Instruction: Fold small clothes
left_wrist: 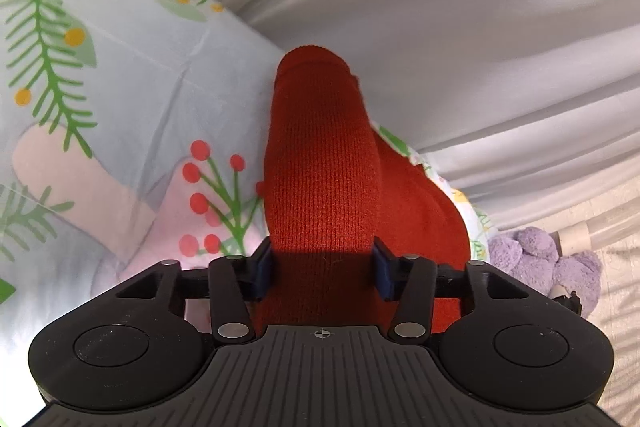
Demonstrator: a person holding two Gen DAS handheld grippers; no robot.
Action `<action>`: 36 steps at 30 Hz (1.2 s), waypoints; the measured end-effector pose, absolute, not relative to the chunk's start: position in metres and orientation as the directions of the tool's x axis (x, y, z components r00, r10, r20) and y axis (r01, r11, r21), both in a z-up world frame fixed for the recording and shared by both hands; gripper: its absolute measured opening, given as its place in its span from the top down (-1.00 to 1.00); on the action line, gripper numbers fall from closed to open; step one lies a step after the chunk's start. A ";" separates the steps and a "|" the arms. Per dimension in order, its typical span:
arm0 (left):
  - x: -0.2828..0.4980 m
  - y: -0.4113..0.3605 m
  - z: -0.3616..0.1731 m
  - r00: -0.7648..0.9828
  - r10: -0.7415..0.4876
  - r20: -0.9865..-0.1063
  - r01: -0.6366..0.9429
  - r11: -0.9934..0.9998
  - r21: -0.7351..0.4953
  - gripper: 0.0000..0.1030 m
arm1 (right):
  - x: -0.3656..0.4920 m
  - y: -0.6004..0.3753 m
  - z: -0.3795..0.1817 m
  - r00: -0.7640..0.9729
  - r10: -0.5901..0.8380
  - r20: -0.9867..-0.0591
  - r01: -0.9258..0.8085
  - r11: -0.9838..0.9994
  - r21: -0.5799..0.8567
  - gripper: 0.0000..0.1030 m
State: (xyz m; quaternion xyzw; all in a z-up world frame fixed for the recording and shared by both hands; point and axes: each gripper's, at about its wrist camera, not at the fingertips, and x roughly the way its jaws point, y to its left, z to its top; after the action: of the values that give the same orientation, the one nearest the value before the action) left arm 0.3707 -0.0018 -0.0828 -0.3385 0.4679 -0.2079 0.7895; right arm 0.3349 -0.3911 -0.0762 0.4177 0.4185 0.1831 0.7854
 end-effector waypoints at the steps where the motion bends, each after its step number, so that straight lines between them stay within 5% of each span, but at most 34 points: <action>1: 0.367 -0.001 -0.078 0.486 -0.645 -0.590 0.021 0.684 -0.729 0.03 | 0.332 -0.389 -0.072 0.591 0.642 -0.488 0.047 0.577 0.815 0.45; 14: 0.280 0.056 -0.016 0.579 -0.591 -0.561 0.006 0.691 -0.723 0.06 | 0.292 -0.313 -0.029 0.551 0.717 -0.427 -0.072 0.551 0.832 0.49; 25: 0.245 0.125 -0.031 0.570 -0.444 -0.692 -0.123 0.786 -0.606 0.00 | 0.284 -0.214 -0.050 0.451 0.692 -0.564 -0.010 0.636 0.772 0.48; 27: 0.240 0.130 -0.038 0.570 -0.407 -0.714 -0.151 0.802 -0.578 -0.16 | 0.280 -0.206 -0.051 0.473 0.616 -0.630 0.002 0.714 0.700 0.40; 29: 0.233 0.133 -0.040 0.577 -0.352 -0.737 -0.180 0.825 -0.535 -0.20 | 0.275 -0.200 -0.044 0.517 0.469 -0.716 0.032 0.825 0.564 0.00; 32: 0.216 0.141 -0.035 0.618 -0.316 -0.720 -0.192 0.828 -0.527 -0.45 | 0.255 -0.199 -0.029 0.591 0.284 -0.755 0.080 0.911 0.405 -0.04; 36: 0.193 0.144 -0.029 0.659 -0.240 -0.713 -0.206 0.854 -0.478 -0.51 | 0.211 -0.204 -0.028 0.603 0.333 -0.725 0.096 0.872 0.480 -0.24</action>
State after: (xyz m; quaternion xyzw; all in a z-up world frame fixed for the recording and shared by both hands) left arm 0.1927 0.1445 -0.0289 -0.2704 0.4130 -0.0098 0.8696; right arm 0.2113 -0.2040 -0.0276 0.2432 0.4403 0.0688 0.8615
